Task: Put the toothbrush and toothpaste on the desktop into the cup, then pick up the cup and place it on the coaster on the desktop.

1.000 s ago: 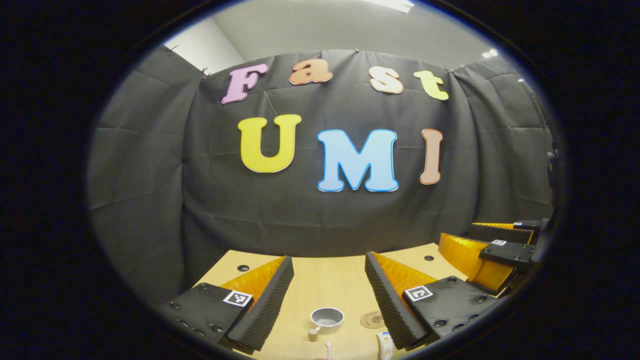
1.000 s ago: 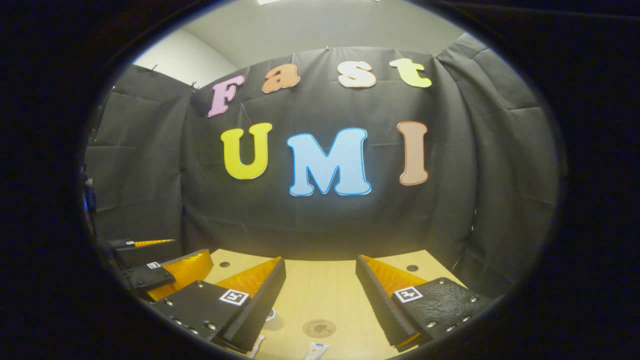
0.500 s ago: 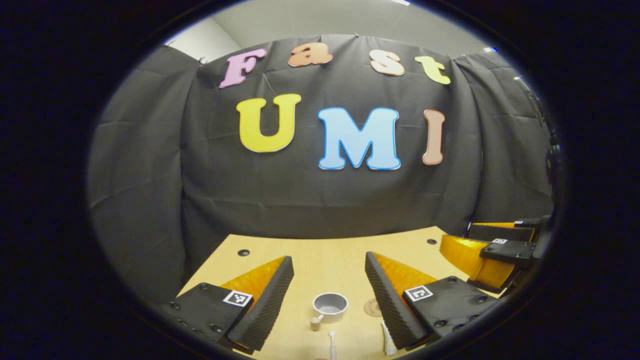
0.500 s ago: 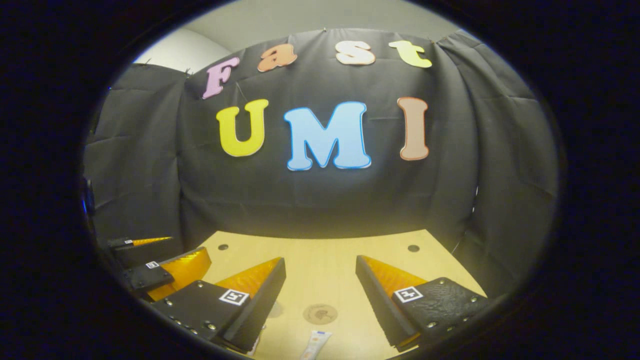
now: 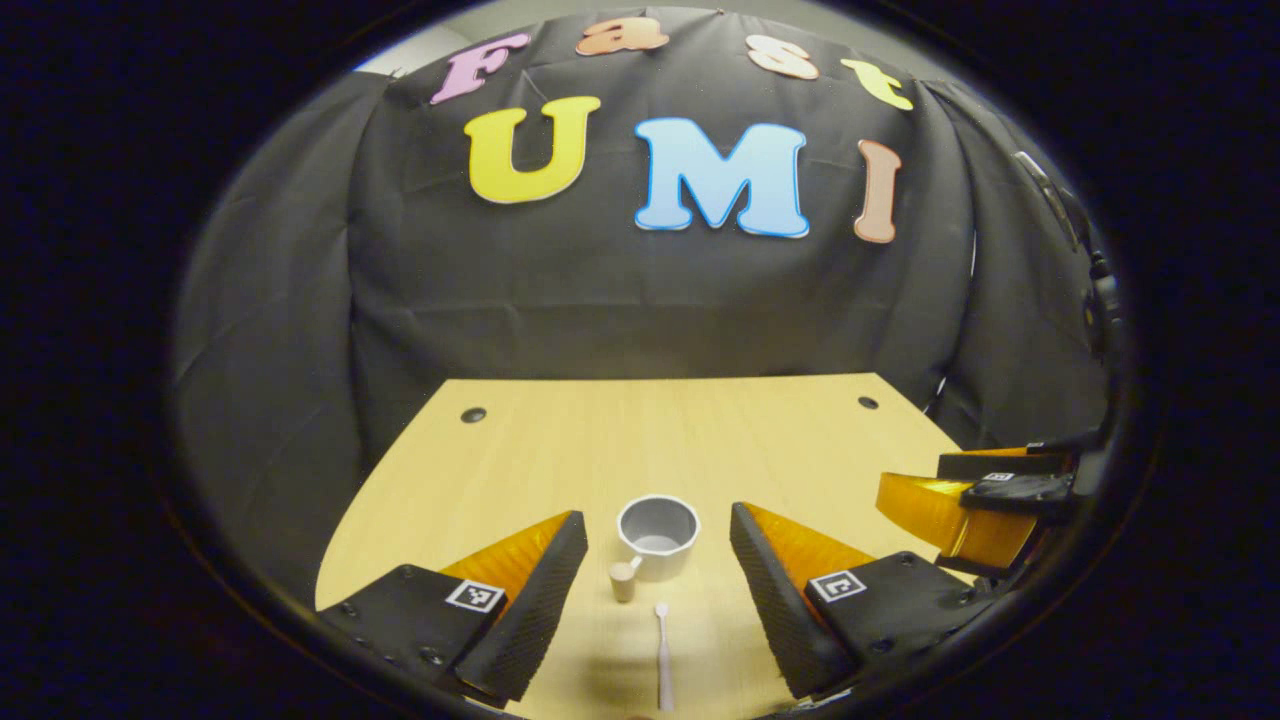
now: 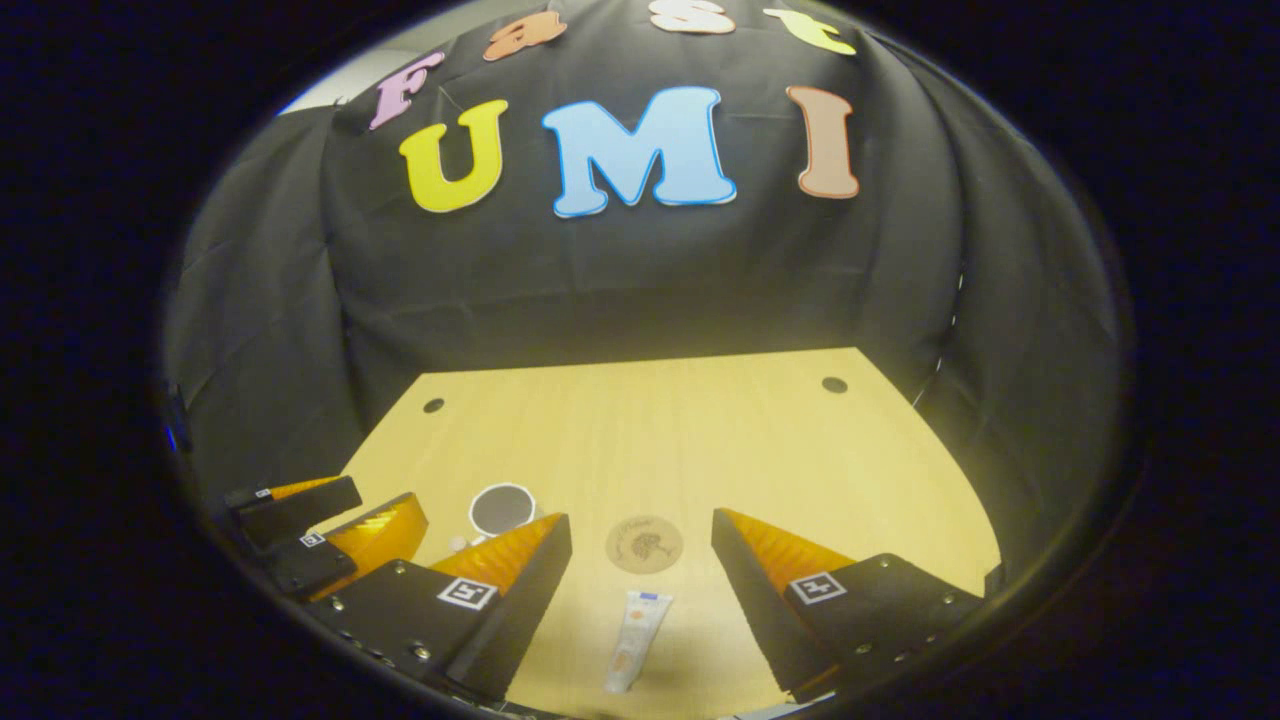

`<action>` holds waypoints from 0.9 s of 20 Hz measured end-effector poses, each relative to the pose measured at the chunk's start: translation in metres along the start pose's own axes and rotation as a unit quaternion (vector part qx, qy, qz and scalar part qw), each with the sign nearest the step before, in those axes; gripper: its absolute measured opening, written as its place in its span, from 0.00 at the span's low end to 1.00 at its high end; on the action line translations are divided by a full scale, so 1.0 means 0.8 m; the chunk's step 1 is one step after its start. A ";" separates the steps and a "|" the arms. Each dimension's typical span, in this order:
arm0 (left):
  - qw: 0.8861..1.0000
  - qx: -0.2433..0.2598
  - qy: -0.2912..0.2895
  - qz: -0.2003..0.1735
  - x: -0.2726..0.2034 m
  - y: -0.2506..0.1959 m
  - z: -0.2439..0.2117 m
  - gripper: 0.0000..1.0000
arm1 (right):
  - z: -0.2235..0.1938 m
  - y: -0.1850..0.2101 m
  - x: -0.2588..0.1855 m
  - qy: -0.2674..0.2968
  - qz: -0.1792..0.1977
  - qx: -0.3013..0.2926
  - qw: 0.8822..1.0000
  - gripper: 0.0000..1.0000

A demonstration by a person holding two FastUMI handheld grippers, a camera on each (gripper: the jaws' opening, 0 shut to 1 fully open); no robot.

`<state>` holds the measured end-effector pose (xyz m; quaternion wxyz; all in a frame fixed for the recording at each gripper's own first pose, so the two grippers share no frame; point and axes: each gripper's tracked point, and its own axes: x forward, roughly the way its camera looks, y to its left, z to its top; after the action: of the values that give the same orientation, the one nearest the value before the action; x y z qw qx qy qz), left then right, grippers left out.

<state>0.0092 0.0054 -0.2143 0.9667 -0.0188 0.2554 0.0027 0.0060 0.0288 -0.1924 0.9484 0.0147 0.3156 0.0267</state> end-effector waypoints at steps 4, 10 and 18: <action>0.998 0.001 0.059 -0.004 0.023 0.000 -0.065 1.00 | -0.059 -0.006 0.027 0.063 -0.004 -0.004 0.998 0.90; 0.987 -0.002 0.160 -0.019 0.048 -0.009 -0.170 1.00 | -0.149 -0.002 0.051 0.162 -0.003 0.000 0.987 0.92; 0.965 -0.006 0.262 -0.024 0.063 -0.016 -0.269 0.97 | -0.235 0.001 0.077 0.254 -0.001 0.010 0.967 0.92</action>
<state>-0.0533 -0.0157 -0.4260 0.8655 -0.0309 0.4994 -0.0238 -0.0575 0.0350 -0.3794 0.8371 0.0164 0.5462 0.0250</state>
